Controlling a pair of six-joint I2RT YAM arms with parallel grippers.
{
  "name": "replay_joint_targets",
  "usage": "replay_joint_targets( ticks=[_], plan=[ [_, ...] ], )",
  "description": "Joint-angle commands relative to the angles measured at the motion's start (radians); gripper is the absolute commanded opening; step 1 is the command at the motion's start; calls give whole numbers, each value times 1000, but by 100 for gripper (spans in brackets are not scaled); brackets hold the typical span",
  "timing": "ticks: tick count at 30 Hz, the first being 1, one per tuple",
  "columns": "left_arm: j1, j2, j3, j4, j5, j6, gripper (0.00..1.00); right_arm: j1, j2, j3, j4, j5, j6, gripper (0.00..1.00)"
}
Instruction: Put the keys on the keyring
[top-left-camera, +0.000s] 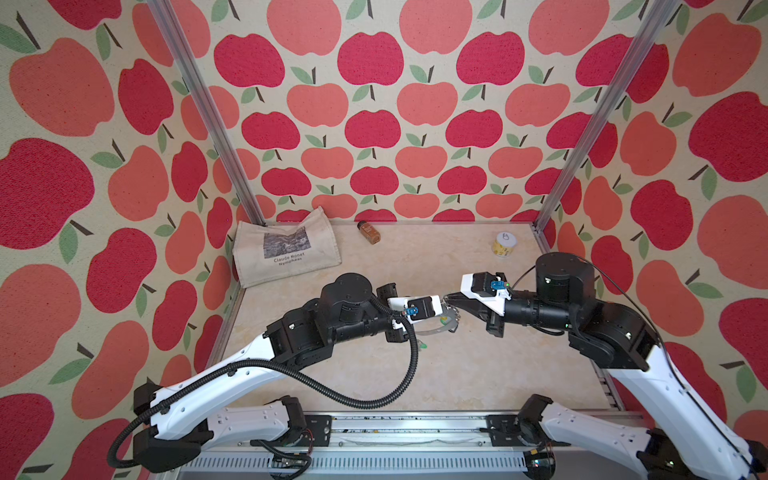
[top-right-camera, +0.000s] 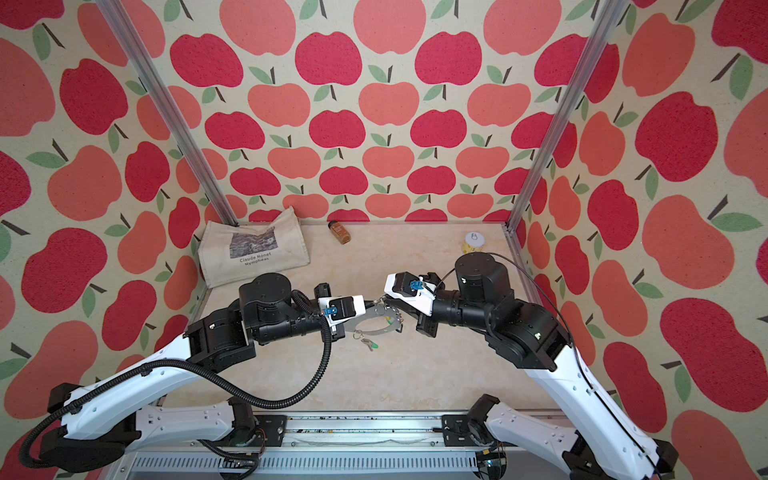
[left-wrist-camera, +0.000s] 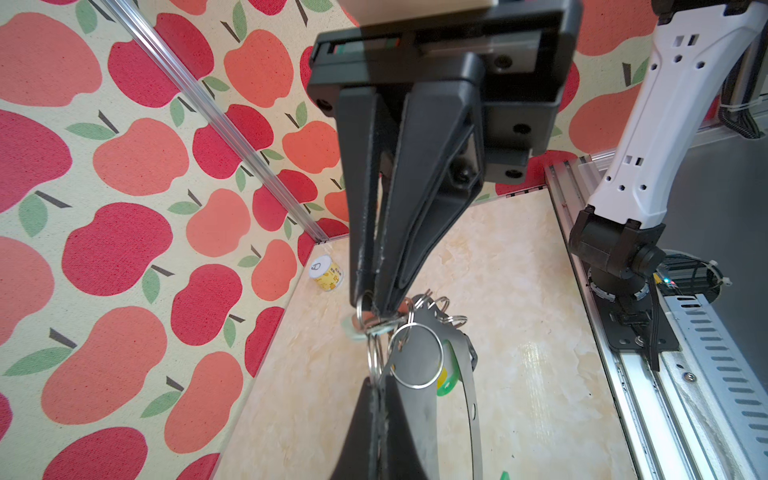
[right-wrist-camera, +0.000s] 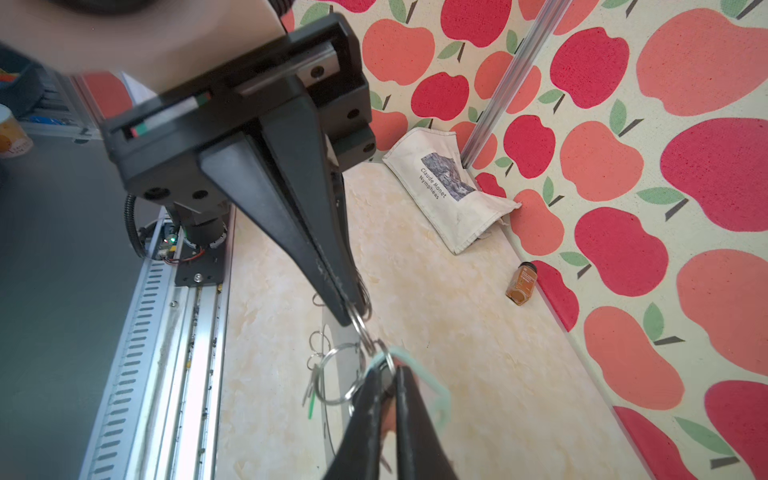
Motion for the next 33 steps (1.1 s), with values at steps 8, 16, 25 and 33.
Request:
replay_joint_targets(
  ticks=[8, 16, 25, 33],
  plan=[
    [-13, -53, 29, 19, 53, 17, 0, -6, -20, 99, -72, 30, -25, 41],
    [-13, -37, 85, -94, 109, 15, 0, -5, 10, 152, -122, -182, -82, 36],
    [-14, 19, 234, -338, 198, -2, 0, -2, 55, 167, -191, -258, -139, 36],
    [-20, 49, 292, -441, 192, 40, 0, 4, 58, 169, -192, -345, -119, 30]
  ],
)
